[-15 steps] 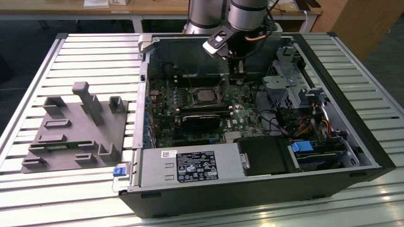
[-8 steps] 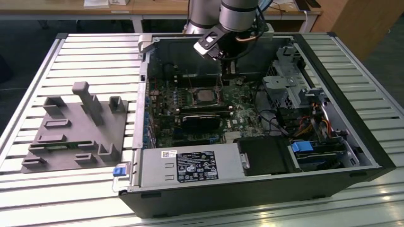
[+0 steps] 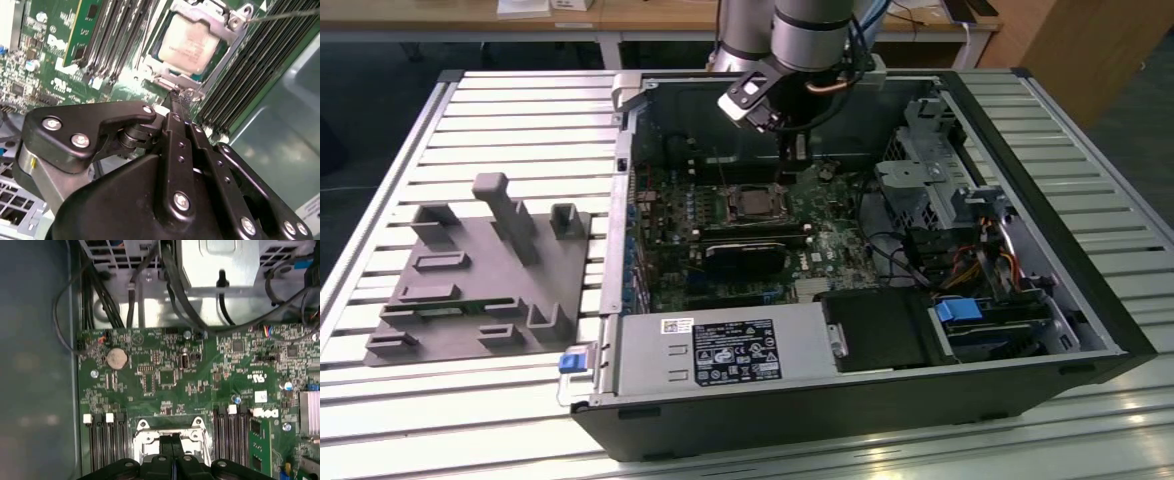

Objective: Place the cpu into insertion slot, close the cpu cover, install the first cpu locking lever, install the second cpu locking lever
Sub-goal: 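Close the cpu cover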

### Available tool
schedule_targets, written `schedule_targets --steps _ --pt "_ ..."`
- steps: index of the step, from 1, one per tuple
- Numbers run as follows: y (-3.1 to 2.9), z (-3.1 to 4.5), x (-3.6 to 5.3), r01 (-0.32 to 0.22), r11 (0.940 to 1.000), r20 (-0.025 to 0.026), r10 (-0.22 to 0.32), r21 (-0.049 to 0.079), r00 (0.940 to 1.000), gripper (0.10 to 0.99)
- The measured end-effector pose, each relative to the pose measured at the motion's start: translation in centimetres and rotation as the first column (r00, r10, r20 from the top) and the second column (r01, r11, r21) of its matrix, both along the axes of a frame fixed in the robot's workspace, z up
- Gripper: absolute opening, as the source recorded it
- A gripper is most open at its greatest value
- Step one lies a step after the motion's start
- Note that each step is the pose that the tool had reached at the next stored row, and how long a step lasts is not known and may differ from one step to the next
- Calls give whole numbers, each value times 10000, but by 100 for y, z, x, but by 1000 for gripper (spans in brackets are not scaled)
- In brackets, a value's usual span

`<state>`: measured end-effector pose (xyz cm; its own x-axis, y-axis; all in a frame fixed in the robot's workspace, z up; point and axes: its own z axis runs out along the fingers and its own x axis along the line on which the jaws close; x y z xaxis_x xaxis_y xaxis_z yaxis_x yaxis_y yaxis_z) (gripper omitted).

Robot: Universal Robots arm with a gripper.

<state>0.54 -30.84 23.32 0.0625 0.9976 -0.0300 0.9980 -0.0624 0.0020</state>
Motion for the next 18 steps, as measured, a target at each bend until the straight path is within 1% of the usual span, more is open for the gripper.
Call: schedule_targets --steps 3,6,8,12,18 --pt "-1 -48 -62 0 10000 0 0 1 10000 106" --pt "-2 -90 -156 -1 10000 1 1 2 10000 106" --pt "-2 -97 -213 0 10000 0 0 -1 10000 106" --pt "-1 -116 -298 0 10000 1 0 2 10000 106" --pt "-2 -195 -427 -123 9999 0 123 1 9999 106"
